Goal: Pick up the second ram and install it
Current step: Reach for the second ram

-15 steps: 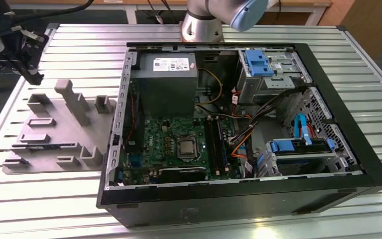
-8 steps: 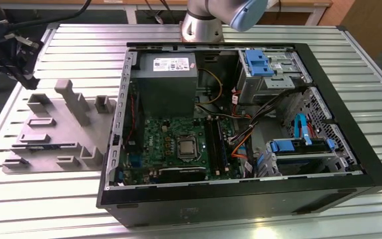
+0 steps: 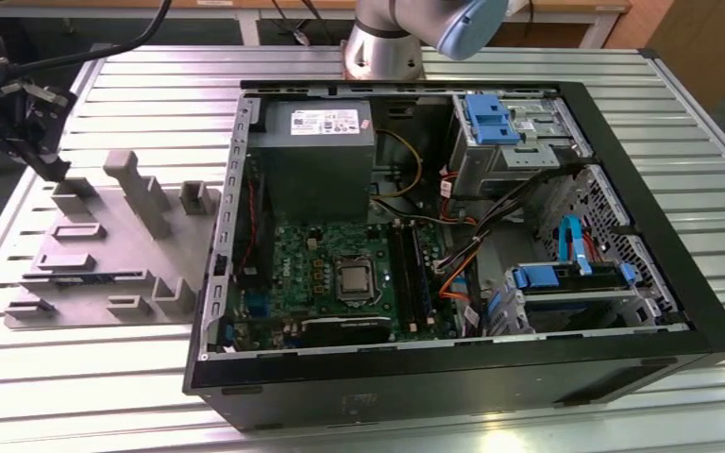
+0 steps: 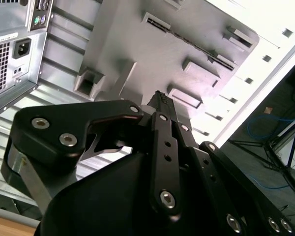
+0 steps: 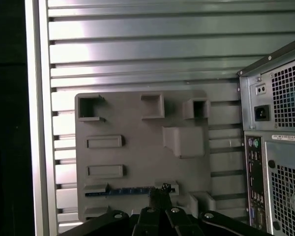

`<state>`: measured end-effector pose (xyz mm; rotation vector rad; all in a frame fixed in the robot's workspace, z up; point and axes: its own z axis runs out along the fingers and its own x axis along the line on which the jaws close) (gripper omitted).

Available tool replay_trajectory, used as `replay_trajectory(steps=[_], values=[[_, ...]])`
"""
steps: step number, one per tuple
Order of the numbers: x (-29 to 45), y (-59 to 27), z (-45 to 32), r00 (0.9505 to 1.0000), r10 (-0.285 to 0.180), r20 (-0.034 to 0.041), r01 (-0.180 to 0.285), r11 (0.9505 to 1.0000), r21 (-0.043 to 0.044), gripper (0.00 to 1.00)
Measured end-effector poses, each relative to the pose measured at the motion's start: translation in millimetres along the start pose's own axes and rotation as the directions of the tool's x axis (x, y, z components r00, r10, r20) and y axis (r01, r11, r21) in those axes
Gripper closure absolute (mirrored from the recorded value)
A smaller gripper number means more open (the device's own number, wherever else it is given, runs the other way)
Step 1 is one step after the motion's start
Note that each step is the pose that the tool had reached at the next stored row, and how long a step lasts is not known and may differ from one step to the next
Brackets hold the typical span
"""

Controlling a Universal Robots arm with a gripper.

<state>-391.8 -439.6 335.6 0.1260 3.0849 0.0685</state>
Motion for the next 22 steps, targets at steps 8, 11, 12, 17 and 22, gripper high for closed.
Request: replay_trajectory(steps=[8,11,12,17,22], values=[[3.1,-10.5,8.1,1.0,0.001,0.0,-0.001,1.0,0.0,0.89],[4.6,-14.2,11.8,1.0,0.001,0.0001,-0.001,1.0,0.0,0.89],[4.9,-15.3,12.9,1.0,0.001,0.0001,-0.001,1.0,0.0,0.89],[6.7,-20.4,18.3,1.0,0.002,0.0001,-0.002,1.0,0.0,0.89],[8.2,-23.9,22.9,1.0,0.002,0.0001,-0.002,1.0,0.0001,0.89]])
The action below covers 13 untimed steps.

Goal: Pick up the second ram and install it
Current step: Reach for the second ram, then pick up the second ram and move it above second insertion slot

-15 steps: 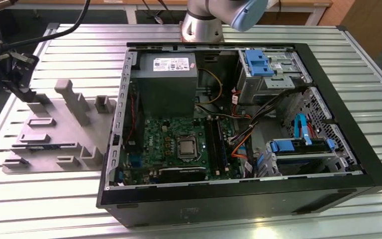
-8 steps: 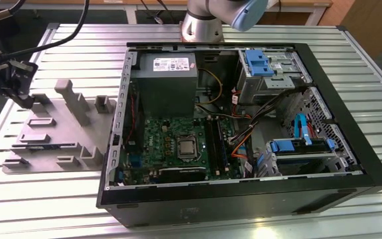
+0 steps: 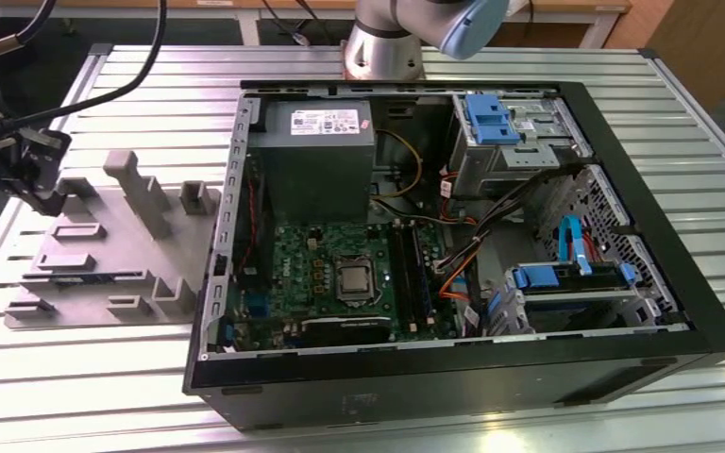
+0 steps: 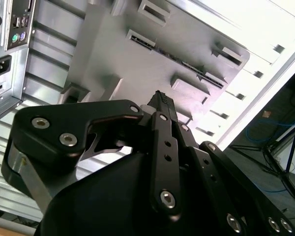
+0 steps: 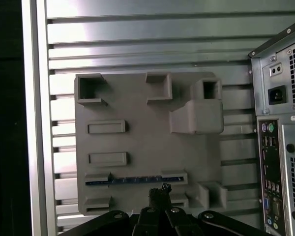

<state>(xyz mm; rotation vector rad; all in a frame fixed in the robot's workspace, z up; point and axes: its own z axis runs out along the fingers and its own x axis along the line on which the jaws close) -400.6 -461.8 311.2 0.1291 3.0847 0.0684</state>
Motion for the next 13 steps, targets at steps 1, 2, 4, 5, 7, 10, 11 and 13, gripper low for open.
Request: replay_trajectory(steps=[1,2,4,5,7,10,11,13], values=[[0.2,-0.6,0.7,1.0,0.0,0.0,0.0,1.0,0.0,0.89],[0.4,-1.2,1.5,1.0,0.0,0.0,0.0,1.0,0.0,0.89],[0.6,-1.6,2.3,1.0,0.0,0.0001,0.0,1.0,-0.0001,0.89],[0.7,-1.6,2.3,1.0,0.0,0.0,0.0,1.0,0.0,0.89],[0.7,-1.7,2.7,1.0,0.0,0.0,0.0,1.0,0.0,0.89],[0.7,-1.7,2.7,1.0,0.0,0.0,0.0,1.0,0.0,0.89],[0.7,-1.7,2.7,1.0,0.0,0.0,0.0,1.0,0.0,0.89],[0.7,-1.7,2.7,1.0,0.0,0.0001,0.0,1.0,0.0001,0.89]])
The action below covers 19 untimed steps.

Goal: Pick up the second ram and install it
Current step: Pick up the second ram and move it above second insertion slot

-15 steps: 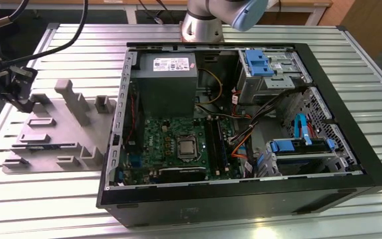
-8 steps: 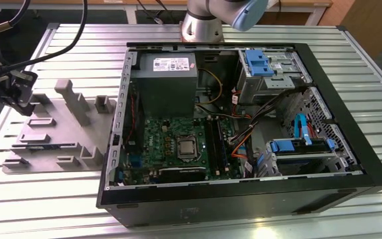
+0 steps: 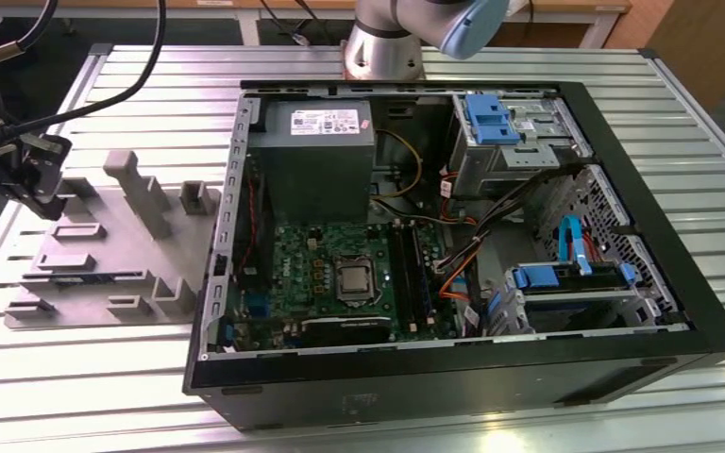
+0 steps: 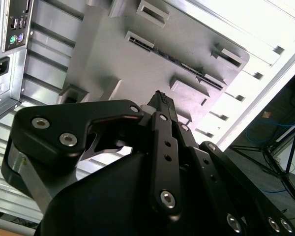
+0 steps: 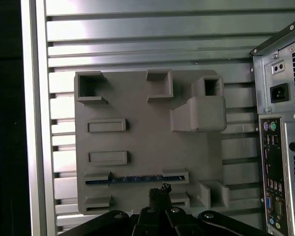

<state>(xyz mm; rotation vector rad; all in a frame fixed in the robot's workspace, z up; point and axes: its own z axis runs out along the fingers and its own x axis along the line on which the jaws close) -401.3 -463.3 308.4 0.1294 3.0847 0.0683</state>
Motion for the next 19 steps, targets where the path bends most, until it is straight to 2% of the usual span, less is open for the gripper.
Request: replay_trajectory(steps=[6,12,15,19], values=[[0.0,0.0,0.1,1.0,-0.004,-0.0002,0.004,1.0,0.0,0.89],[0.3,-0.1,1.1,0.9975,-0.071,-0.0032,0.071,0.9975,-0.0036,0.89],[0.3,-0.1,1.8,0.9923,-0.123,-0.0053,0.123,0.9923,-0.0066,0.89],[0.4,-0.2,3.2,0.9806,-0.196,-0.0081,0.196,0.9806,-0.0108,0.89]])
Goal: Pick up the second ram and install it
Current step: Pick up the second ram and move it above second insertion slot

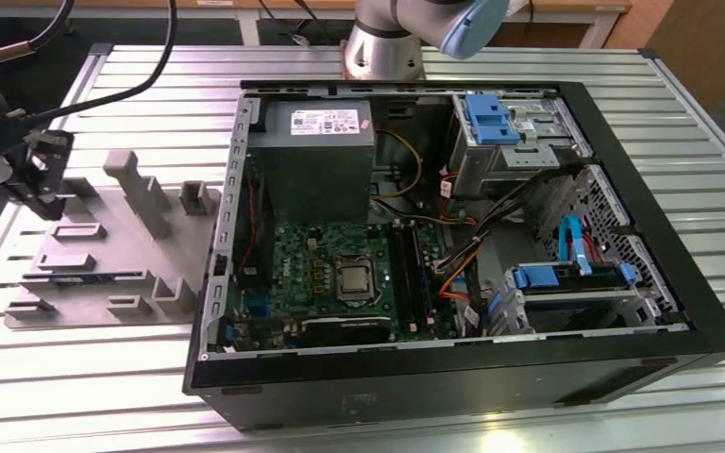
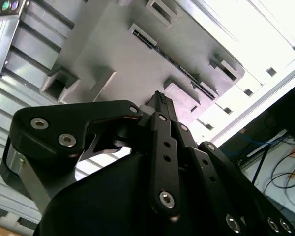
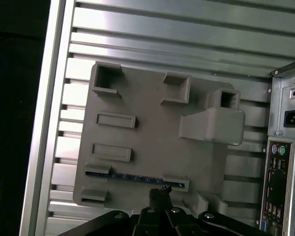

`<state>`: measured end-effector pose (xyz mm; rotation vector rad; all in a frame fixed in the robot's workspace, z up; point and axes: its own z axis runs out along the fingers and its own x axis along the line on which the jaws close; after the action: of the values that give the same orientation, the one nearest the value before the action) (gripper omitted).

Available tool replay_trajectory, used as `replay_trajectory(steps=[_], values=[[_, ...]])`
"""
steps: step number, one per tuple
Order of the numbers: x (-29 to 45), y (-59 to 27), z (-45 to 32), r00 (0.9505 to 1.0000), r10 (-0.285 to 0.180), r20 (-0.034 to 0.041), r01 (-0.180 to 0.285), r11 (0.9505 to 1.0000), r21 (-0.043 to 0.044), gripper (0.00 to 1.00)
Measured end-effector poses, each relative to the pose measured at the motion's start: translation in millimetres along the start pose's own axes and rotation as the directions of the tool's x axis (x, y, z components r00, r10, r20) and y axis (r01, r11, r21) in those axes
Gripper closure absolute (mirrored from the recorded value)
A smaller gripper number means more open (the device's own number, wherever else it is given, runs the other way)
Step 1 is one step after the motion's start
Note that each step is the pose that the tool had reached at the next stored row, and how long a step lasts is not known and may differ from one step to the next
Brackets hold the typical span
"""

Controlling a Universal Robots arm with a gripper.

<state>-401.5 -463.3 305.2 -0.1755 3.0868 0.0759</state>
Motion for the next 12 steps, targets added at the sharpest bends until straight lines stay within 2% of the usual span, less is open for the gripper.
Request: replay_trajectory(steps=[3,6,9,12], values=[[0.1,0.0,1.2,0.9985,-0.055,-0.0025,0.055,0.9985,-0.0029,0.89],[0.1,-0.1,2.4,0.994,-0.109,-0.0048,0.109,0.994,-0.0059,0.89],[0.2,-0.2,3.7,0.9867,-0.162,-0.0069,0.162,0.9867,-0.009,0.89],[0.3,-0.2,4.9,0.9763,-0.216,-0.0088,0.216,0.9763,-0.0123,0.89]])
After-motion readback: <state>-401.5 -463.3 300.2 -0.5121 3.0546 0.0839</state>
